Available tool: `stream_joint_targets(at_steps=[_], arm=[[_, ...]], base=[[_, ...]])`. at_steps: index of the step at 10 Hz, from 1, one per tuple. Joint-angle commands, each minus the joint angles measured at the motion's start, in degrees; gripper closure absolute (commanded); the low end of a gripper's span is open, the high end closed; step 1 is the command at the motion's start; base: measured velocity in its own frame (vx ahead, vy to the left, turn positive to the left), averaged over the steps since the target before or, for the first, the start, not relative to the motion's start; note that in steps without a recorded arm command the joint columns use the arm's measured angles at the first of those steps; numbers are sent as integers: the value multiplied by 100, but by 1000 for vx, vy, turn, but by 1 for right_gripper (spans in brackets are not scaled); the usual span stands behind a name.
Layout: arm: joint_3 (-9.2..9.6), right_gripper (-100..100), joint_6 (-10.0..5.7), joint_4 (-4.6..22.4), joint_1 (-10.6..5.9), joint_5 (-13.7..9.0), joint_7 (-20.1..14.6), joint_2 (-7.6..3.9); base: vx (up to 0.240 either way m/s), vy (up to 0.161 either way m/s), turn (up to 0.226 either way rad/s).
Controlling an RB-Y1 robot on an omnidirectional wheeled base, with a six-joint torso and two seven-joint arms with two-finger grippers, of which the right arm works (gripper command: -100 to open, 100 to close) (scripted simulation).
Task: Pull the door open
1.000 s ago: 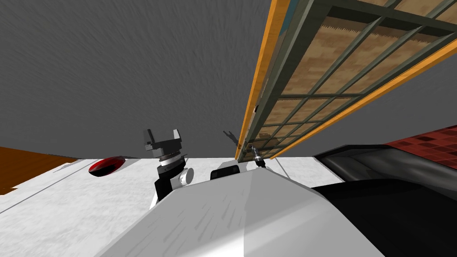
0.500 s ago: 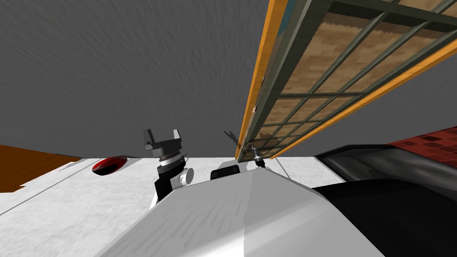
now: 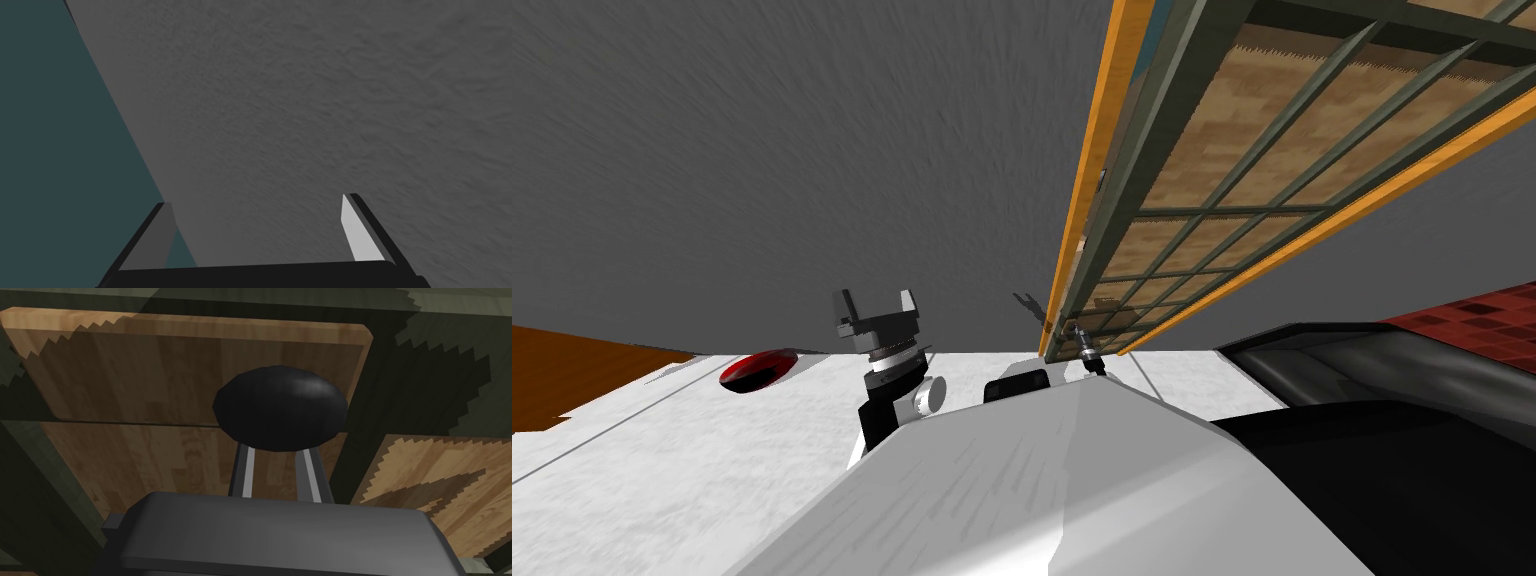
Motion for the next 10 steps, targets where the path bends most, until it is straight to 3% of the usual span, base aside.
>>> stream_joint_targets(at_steps=[1,2,3,10], arm=[[129,100,-161,278,-129,61,-17,97],[129,100,-149,58,-129,61,-17,97],[55,100,114,-173,74,-51,-263,-14],[245,100,157,-112,-3,-312,-1210,-68]], base=[[10,2,1],[-7,8,-8],[-36,-26,-2],[-62,-20,49]])
